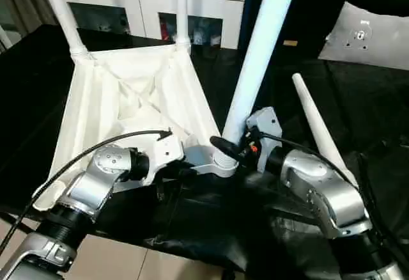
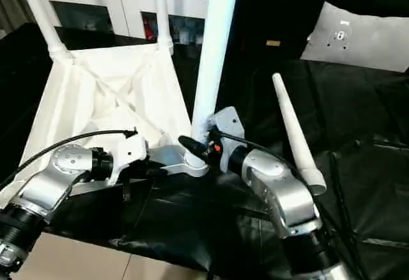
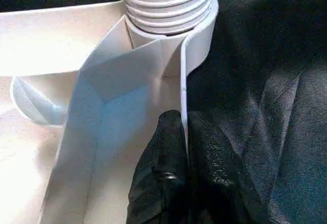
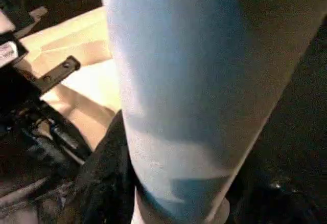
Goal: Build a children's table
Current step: Insert table leg to table base
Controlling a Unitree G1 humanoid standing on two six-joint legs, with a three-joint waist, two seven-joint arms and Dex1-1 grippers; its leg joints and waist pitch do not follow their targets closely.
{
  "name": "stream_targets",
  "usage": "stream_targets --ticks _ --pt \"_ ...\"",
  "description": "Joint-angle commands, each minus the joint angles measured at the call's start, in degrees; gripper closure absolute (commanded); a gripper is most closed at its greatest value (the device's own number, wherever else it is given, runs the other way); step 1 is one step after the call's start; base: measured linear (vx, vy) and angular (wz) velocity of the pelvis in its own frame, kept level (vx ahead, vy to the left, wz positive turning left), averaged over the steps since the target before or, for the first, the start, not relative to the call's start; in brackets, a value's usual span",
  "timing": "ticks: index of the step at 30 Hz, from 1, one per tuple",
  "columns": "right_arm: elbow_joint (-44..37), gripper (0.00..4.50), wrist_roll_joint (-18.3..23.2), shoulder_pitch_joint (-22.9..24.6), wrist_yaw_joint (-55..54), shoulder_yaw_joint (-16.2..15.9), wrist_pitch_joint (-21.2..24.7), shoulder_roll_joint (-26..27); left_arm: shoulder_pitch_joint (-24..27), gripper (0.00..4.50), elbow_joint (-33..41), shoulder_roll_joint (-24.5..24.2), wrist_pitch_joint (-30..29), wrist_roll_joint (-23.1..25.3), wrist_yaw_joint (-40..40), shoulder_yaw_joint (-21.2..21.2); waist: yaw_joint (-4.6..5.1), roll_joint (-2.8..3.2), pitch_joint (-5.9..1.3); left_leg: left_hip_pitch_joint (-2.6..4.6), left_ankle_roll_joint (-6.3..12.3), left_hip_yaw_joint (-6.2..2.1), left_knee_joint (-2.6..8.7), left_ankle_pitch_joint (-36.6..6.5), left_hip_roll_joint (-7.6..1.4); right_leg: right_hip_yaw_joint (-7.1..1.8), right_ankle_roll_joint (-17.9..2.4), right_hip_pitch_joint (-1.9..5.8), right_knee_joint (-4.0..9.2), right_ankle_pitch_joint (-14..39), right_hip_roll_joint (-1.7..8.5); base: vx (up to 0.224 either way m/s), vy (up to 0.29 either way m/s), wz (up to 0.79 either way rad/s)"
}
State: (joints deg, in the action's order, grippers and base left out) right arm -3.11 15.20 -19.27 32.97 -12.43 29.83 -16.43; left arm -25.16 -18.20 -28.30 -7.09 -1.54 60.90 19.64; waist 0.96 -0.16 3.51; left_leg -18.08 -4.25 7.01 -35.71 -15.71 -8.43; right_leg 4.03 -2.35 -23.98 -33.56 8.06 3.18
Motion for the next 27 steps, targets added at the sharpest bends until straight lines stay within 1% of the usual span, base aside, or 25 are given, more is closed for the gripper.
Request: stream_targets --ticks 1,3,4,5,6,8,9,10,11,12,13,14,15,16,17,18,19,20,21,23,24,25,26,27 --pt "2.09 2.61 -0.21 0.36 0.72 -1.43 1.91 -0.14 1.38 4.50 0.12 -0.24 -0.40 -0.63 1.42 0.47 -0.67 -0.23 -3.72 -1.85 4.68 -0.18 4.33 2.15 -3.17 -3.27 -11.03 4.56 3.01 16.30 4.98 0.000 0.000 0.00" --pt "2.56 2.61 -0.33 0.25 0.69 -1.46 1.77 0.03 1.47 4.50 0.34 -0.31 -0.40 -0.82 1.75 0.51 -0.62 -0.32 -3.77 -1.93 4.33 -0.24 4.38 2.23 -3.21 -3.23 -10.88 4.57 2.99 16.16 4.97 0.000 0.000 0.00" --pt "3.75 2.61 -0.44 0.00 0.69 -1.27 1.55 0.49 1.73 4.50 0.94 -0.37 -0.41 -1.48 2.70 0.48 -0.63 -0.06 -3.89 -1.86 4.19 -0.28 4.32 2.19 -3.21 -3.22 -11.00 4.59 2.93 16.02 4.99 0.000 0.000 0.00" --pt "4.04 2.61 -0.41 -0.05 0.69 -1.16 1.47 0.62 1.79 4.50 1.07 -0.38 -0.44 -1.62 2.87 0.45 -0.52 -0.21 -3.84 -1.93 4.13 -0.24 4.35 1.86 -3.18 -3.22 -11.09 4.57 3.03 16.01 4.95 0.000 0.000 0.00" --pt "4.87 2.61 -0.20 -0.16 0.63 -0.69 1.27 1.02 1.91 4.50 1.37 -0.41 -0.55 -1.88 3.19 0.37 -0.48 -0.25 -3.90 -1.91 4.04 -0.21 4.30 1.71 -3.15 -3.25 -11.14 4.59 3.02 16.03 4.99 0.000 0.000 0.00" --pt "6.43 2.61 0.97 -0.21 0.60 0.88 1.21 1.93 2.02 4.50 1.69 -0.50 -0.73 -1.97 3.37 0.21 -0.46 -0.16 -3.96 -1.86 3.86 -0.22 4.32 1.49 -3.23 -3.26 -11.38 4.60 3.00 15.96 5.02 0.000 0.000 0.00" --pt "6.87 2.61 1.60 -0.15 0.67 1.53 1.34 2.24 2.04 4.50 1.72 -0.53 -0.73 -1.93 3.41 0.18 -0.44 0.00 -3.94 -1.83 3.94 -0.22 4.34 1.66 -3.27 -3.26 -11.71 4.55 2.96 15.25 4.98 0.000 0.000 0.00" --pt "7.41 2.61 3.17 0.16 1.04 2.89 1.76 2.79 1.99 4.50 1.63 -0.49 -0.75 -1.97 3.37 -0.04 -0.51 0.26 -3.96 -1.80 3.88 -0.27 4.32 1.77 -3.28 -3.23 -11.90 4.53 2.87 14.80 4.96 0.000 0.000 0.00" --pt "7.68 2.61 4.21 0.45 1.27 3.75 2.07 3.13 1.99 4.50 1.55 -0.49 -0.72 -1.97 3.34 -0.15 -0.45 0.08 -3.94 -1.83 4.02 -0.28 4.36 1.54 -3.32 -3.24 -12.11 4.60 2.88 14.44 4.95 0.000 0.000 0.00" --pt "8.09 2.61 5.88 0.99 1.70 5.13 2.53 3.64 1.99 4.50 1.41 -0.47 -0.68 -1.98 3.26 -0.34 -0.52 0.10 -4.01 -1.81 4.13 -0.24 4.33 1.41 -3.30 -3.28 -12.36 4.66 2.92 14.36 5.03 0.000 0.000 0.00" --pt "8.44 2.61 6.38 1.67 2.20 5.61 2.20 3.50 2.00 4.50 1.33 -0.43 -0.70 -2.01 3.12 -0.51 -0.55 0.07 -4.03 -1.82 4.12 -0.25 4.32 1.43 -3.31 -3.24 -12.45 4.70 2.90 14.29 5.01 0.000 0.000 0.00" --pt "8.61 2.61 6.46 2.02 2.45 5.72 1.94 3.35 2.00 4.50 1.30 -0.40 -0.72 -2.02 3.05 -0.59 -0.64 0.01 -4.05 -1.84 4.19 -0.20 4.30 1.81 -3.32 -3.25 -12.50 4.73 2.87 13.77 5.03 0.000 0.000 0.00" --pt "8.54 2.61 6.35 3.76 3.46 5.57 1.02 2.77 2.02 4.50 1.23 -0.46 -0.70 -2.09 3.01 -0.74 -0.70 0.06 -4.13 -1.85 4.45 -0.21 4.25 2.74 -3.33 -3.23 -12.71 4.73 2.71 12.50 5.01 0.000 0.000 0.00" --pt "8.54 2.61 6.35 3.76 3.46 5.57 1.02 2.77 2.02 4.50 1.23 -0.46 -0.70 -2.09 3.01 -0.74 -0.79 0.03 -4.12 -1.87 4.61 -0.15 4.22 2.95 -3.30 -3.26 -12.72 4.73 2.73 12.15 5.03 0.000 0.000 0.00" --pt "8.39 2.61 6.21 4.17 3.75 5.39 0.73 2.61 2.04 4.50 1.24 -0.46 -0.71 -2.09 2.99 -0.79 -0.81 -0.04 -4.13 -1.86 4.78 -0.17 4.28 3.02 -3.27 -3.21 -12.79 4.75 2.66 12.16 4.95 0.000 0.000 0.00" --pt "7.53 2.61 5.40 6.22 4.97 4.40 -0.80 1.83 2.03 4.50 1.20 -0.40 -0.72 -2.11 2.84 -1.05 -1.07 0.15 -4.04 -1.89 4.89 -0.04 4.20 2.63 -3.24 -3.23 -12.42 4.69 2.94 13.26 5.05 0.000 0.000 0.00" --pt "7.30 2.61 5.11 6.70 5.18 4.12 -1.22 1.65 2.02 4.50 1.19 -0.38 -0.72 -2.09 2.82 -1.12 -1.16 0.10 -4.14 -1.79 4.84 -0.01 4.20 2.54 -3.23 -3.21 -12.21 4.75 2.90 13.49 5.00 0.000 0.000 0.00" --pt "7.08 2.61 4.83 7.17 5.39 3.85 -1.64 1.46 2.01 4.50 1.18 -0.35 -0.72 -2.08 2.79 -1.19 -1.34 0.07 -4.05 -1.77 4.76 -0.06 4.32 2.31 -3.34 -3.18 -11.85 4.65 2.97 14.35 4.96 0.000 0.000 0.00" --pt "6.17 2.61 2.50 8.87 5.98 1.89 -4.20 0.03 1.87 4.50 1.09 -0.31 -0.61 -1.95 2.72 -1.34 -1.58 0.25 -3.95 -1.78 4.46 -0.02 4.37 1.63 -3.33 -3.12 -11.14 4.55 3.19 15.94 4.97 0.000 0.000 0.00" --pt "5.78 2.61 0.97 9.51 6.27 0.65 -5.66 -0.98 1.71 4.50 1.04 -0.30 -0.57 -1.84 2.75 -1.34 -1.62 0.01 -3.94 -1.72 4.10 0.02 4.47 0.62 -3.23 -3.12 -10.29 4.52 3.38 17.78 4.84 0.000 0.000 0.00" --pt "5.55 2.61 -0.45 9.64 6.40 -0.47 -6.87 -1.88 1.64 4.50 1.01 -0.29 -0.58 -1.81 2.83 -1.35 -1.68 0.03 -3.90 -1.74 3.85 0.00 4.50 -0.07 -3.18 -3.09 -9.57 4.54 3.54 19.20 4.83 0.000 0.000 0.00" --pt "5.47 2.61 -0.97 9.66 6.45 -0.88 -7.34 -2.21 1.63 4.50 1.01 -0.28 -0.59 -1.81 2.86 -1.36 -1.68 0.02 -3.89 -1.78 3.76 -0.02 4.52 -0.16 -3.17 -3.11 -9.28 4.54 3.56 19.60 4.82 0.000 0.000 0.00" --pt "5.36 2.61 -2.58 9.53 7.03 -2.36 -8.44 -3.28 1.59 4.50 1.02 -0.42 -0.49 -1.75 3.07 -1.32 -1.66 0.21 -3.88 -1.83 3.72 -0.05 4.54 -0.19 -3.15 -3.12 -9.10 4.54 3.56 19.76 4.82 0.000 0.000 0.00" --pt "5.26 2.61 -4.79 9.27 7.95 -4.35 -10.03 -4.68 1.58 4.50 1.06 -0.56 -0.40 -1.68 3.33 -1.31 -1.55 0.07 -3.95 -1.86 3.52 -0.11 4.54 -0.42 -3.22 -3.06 -8.93 4.54 3.48 19.32 4.75 0.000 0.000 0.00"
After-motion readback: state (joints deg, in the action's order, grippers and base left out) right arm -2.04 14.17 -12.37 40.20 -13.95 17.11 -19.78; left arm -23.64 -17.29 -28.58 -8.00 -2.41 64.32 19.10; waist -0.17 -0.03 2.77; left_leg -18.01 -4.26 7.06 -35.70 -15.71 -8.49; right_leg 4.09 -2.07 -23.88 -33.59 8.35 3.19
